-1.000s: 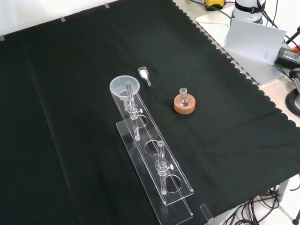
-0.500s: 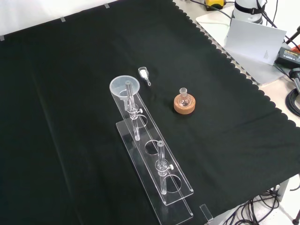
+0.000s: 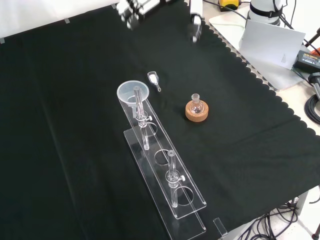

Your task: Pick up the funnel from the transparent funnel stand.

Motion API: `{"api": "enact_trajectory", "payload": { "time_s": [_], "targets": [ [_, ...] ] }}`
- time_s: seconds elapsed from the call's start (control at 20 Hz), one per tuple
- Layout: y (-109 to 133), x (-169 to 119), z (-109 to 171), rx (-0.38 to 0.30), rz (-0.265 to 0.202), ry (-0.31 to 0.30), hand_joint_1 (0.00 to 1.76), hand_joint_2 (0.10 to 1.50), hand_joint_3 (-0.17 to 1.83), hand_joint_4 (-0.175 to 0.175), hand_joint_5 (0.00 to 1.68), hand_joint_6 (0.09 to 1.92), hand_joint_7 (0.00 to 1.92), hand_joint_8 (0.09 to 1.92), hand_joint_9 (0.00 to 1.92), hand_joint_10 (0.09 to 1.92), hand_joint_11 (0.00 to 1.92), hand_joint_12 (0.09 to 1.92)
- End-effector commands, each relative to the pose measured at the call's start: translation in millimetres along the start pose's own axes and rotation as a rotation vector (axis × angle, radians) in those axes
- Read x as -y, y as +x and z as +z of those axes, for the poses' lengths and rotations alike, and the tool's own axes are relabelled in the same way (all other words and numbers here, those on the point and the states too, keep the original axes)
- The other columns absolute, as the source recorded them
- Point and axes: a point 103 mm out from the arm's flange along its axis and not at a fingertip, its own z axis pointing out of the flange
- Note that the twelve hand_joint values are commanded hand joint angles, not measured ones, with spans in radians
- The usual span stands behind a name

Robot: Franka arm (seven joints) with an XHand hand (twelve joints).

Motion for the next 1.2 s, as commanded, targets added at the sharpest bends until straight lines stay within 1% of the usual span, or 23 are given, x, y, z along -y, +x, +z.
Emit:
{"api": "enact_trajectory", "payload": {
  "time_s": [0.05, 0.2, 0.25, 0.3, 0.45, 0.5, 0.8, 0.95, 1.05, 1.15, 1.2],
  "targets": [
    [44, -26, 7, -0.027, -0.036, -0.064, 0.32, 0.61, 0.07, 0.077, 0.00, 0.09, 0.00, 0.09, 0.00, 0.09, 0.00, 0.09],
    [40, -30, 9, -0.079, -0.014, -0.093, 0.33, 0.61, 0.07, 0.073, 0.00, 0.09, 0.00, 0.09, 0.00, 0.09, 0.00, 0.09],
    [36, -32, 10, -0.082, 0.013, -0.097, 0.33, 0.61, 0.07, 0.072, 0.00, 0.09, 0.00, 0.09, 0.00, 0.09, 0.00, 0.09],
    [36, -34, 12, -0.088, 0.025, -0.100, 0.33, 0.61, 0.07, 0.071, 0.00, 0.09, 0.00, 0.09, 0.00, 0.09, 0.00, 0.09],
    [30, -41, 21, -0.109, 0.039, -0.099, 0.34, 0.61, 0.07, 0.069, 0.00, 0.09, 0.00, 0.09, 0.00, 0.09, 0.00, 0.09],
    [31, -44, 24, -0.106, 0.045, -0.092, 0.34, 0.61, 0.07, 0.068, 0.00, 0.09, 0.00, 0.09, 0.00, 0.09, 0.00, 0.09],
    [35, -65, 43, -0.087, 0.053, -0.085, 0.35, 0.62, 0.07, 0.065, 0.00, 0.09, 0.00, 0.09, 0.00, 0.09, 0.00, 0.09],
    [37, -75, 49, -0.081, 0.057, -0.069, 0.36, 0.62, 0.07, 0.063, 0.00, 0.09, 0.00, 0.09, 0.00, 0.09, 0.00, 0.09],
    [29, -80, 50, -0.114, 0.049, -0.050, 0.36, 0.62, 0.07, 0.062, 0.00, 0.09, 0.00, 0.09, 0.00, 0.09, 0.00, 0.09],
    [30, -85, 51, -0.132, 0.055, -0.047, 0.37, 0.62, 0.07, 0.063, 0.00, 0.09, 0.00, 0.09, 0.00, 0.09, 0.00, 0.09],
    [28, -88, 51, -0.155, 0.057, -0.047, 0.37, 0.63, 0.07, 0.064, 0.00, 0.09, 0.00, 0.09, 0.00, 0.09, 0.00, 0.09]
  ]
}}
